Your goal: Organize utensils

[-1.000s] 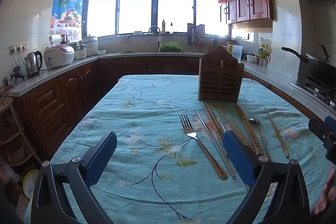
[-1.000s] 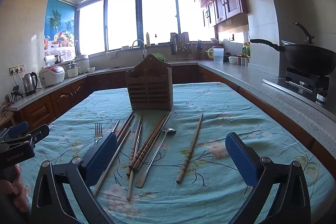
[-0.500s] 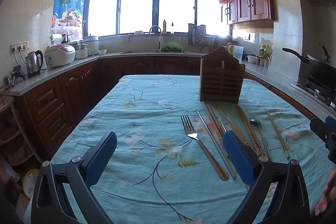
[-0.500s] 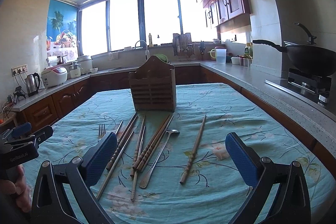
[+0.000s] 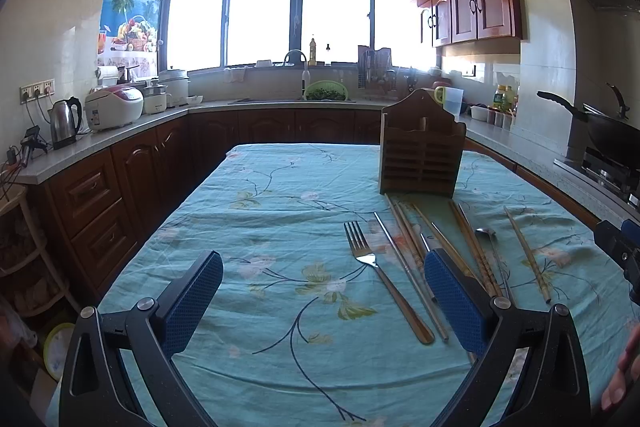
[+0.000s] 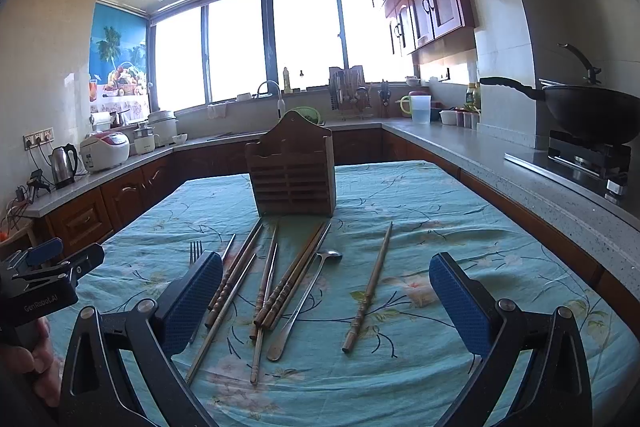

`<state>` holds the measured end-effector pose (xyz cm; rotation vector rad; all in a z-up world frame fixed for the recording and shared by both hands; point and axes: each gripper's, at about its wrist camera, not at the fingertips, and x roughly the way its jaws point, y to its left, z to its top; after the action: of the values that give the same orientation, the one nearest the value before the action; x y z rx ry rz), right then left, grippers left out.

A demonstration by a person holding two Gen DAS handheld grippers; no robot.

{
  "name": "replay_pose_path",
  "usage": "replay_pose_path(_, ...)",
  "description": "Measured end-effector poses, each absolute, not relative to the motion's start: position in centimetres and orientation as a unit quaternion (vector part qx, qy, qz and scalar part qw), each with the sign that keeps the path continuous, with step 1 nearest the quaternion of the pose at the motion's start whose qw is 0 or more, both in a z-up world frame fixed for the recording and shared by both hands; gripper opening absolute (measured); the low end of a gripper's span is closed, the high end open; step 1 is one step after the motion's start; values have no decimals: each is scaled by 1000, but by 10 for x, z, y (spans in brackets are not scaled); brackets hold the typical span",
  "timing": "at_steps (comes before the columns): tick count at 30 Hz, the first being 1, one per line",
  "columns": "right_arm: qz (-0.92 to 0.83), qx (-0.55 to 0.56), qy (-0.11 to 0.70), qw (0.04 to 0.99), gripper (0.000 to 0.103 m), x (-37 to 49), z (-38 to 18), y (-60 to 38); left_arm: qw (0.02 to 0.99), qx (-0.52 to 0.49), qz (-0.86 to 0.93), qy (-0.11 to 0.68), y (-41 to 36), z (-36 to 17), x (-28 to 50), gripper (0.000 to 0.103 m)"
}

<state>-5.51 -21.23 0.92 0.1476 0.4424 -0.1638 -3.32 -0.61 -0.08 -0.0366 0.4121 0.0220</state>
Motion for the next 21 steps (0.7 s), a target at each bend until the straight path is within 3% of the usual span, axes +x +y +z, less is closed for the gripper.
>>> replay_pose_path(21,-81,77,221,969,103,-56,10,-212,978,-18,11,208,-5,-1,-33,102)
